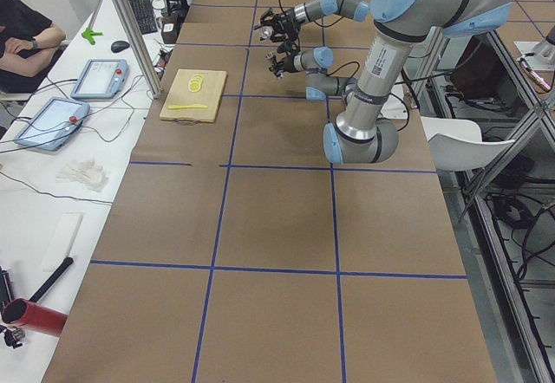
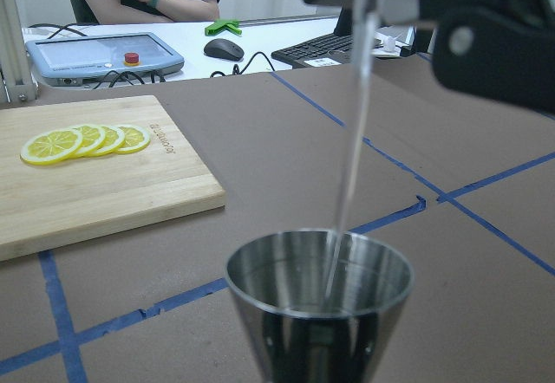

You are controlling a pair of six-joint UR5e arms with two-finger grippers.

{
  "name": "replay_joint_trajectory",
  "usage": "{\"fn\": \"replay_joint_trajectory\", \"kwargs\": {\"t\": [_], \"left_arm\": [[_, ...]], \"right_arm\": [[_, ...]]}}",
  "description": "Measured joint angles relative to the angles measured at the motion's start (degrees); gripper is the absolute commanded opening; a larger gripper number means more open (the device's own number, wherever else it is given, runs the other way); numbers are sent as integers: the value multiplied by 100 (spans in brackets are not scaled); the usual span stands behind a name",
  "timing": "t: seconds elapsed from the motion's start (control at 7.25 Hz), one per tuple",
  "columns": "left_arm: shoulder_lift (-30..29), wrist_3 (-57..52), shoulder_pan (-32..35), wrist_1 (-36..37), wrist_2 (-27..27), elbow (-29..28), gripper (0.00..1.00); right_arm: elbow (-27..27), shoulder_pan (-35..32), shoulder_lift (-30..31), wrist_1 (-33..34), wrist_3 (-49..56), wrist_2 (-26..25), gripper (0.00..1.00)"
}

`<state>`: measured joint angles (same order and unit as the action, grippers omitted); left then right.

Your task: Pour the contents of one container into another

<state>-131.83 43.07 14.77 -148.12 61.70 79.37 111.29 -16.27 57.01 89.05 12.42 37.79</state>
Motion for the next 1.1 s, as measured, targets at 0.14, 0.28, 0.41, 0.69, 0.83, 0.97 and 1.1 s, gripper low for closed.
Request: {"fn": "replay_joint_trajectory", "kwargs": {"t": [0.14, 0.28, 0.41, 0.69, 0.83, 0.97, 1.1], "left_arm": [[1, 0, 0, 2, 0, 0, 0], [5, 0, 0, 2, 0, 0, 0], [10, 0, 0, 2, 0, 0, 0], [14, 0, 0, 2, 0, 3, 0], [16, -2, -3, 2, 0, 14, 0], [21, -6, -6, 2, 0, 23, 0], [27, -8, -7, 2, 0, 29, 0]], "right_arm": [[6, 1, -2, 2, 31, -28, 0], [14, 1, -5, 0, 44, -45, 0], [22, 5, -5, -1, 48, -55, 0], [33, 21, -6, -17, 40, -66, 0], [38, 27, -8, -47, 1, -67, 0], [48, 32, -11, -77, -66, -60, 0], [59, 34, -9, -98, -208, -44, 0]]}}
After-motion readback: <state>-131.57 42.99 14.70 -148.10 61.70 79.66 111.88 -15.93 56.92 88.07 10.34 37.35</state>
